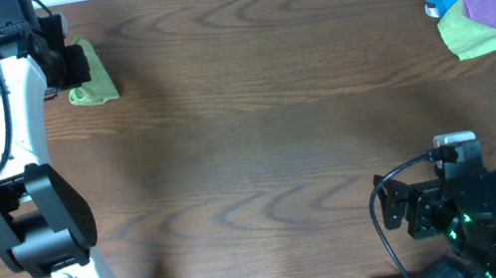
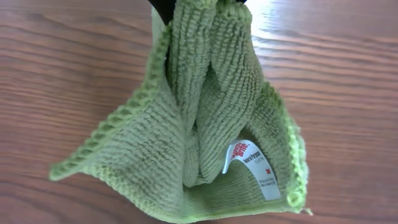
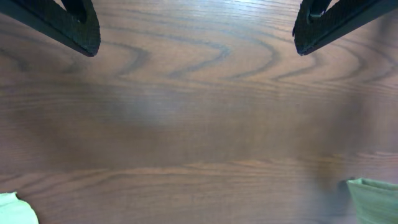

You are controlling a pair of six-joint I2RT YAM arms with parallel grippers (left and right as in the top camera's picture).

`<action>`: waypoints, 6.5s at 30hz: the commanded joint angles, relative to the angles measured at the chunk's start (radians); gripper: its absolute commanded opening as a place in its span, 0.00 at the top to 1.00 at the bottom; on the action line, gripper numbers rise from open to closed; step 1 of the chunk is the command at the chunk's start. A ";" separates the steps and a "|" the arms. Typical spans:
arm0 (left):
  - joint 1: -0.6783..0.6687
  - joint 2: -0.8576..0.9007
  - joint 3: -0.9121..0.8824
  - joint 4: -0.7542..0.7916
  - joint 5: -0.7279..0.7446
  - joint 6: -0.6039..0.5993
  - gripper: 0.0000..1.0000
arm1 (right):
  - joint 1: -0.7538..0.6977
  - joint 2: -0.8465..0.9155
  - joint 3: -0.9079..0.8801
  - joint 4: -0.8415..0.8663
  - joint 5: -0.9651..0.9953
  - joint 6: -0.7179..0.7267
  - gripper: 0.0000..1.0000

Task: Fold the cloth
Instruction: 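Carry the folded cloth toward the table's top-left with the left gripper, then lower the green cloth onto the table top-left and adjust its position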

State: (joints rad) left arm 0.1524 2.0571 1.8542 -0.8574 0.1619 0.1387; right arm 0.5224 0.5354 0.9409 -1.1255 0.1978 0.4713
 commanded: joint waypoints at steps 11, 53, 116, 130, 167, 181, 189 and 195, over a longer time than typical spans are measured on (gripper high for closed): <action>-0.043 0.148 0.111 0.070 0.090 -0.011 0.95 | 0.008 -0.003 -0.002 0.005 0.004 0.003 0.01; 0.096 0.357 0.355 -0.073 -0.019 -0.042 0.05 | 0.008 -0.003 -0.002 0.012 -0.023 0.056 0.01; -0.142 0.565 0.458 -0.079 -0.187 0.068 0.94 | 0.008 -0.003 -0.002 -0.063 -0.007 0.052 0.01; -0.178 0.565 0.458 -0.068 -0.251 0.079 0.95 | 0.008 -0.003 -0.002 -0.076 -0.007 0.052 0.01; -0.099 0.565 0.458 0.059 -0.240 0.510 0.94 | 0.008 -0.003 -0.002 -0.082 -0.007 0.052 0.01; -0.141 0.564 0.459 -0.015 -0.197 0.306 0.94 | 0.008 -0.003 -0.002 -0.082 0.009 0.051 0.01; -0.169 0.500 0.460 0.047 -0.249 0.194 0.87 | 0.008 -0.003 -0.002 -0.104 0.008 0.051 0.01; -0.167 0.429 0.460 0.092 -0.248 0.177 0.22 | 0.008 -0.003 -0.002 -0.119 0.009 0.051 0.01</action>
State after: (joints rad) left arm -0.0147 2.5568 2.3039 -0.7700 -0.0853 0.3386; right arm 0.5224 0.5354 0.9409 -1.2415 0.1913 0.5091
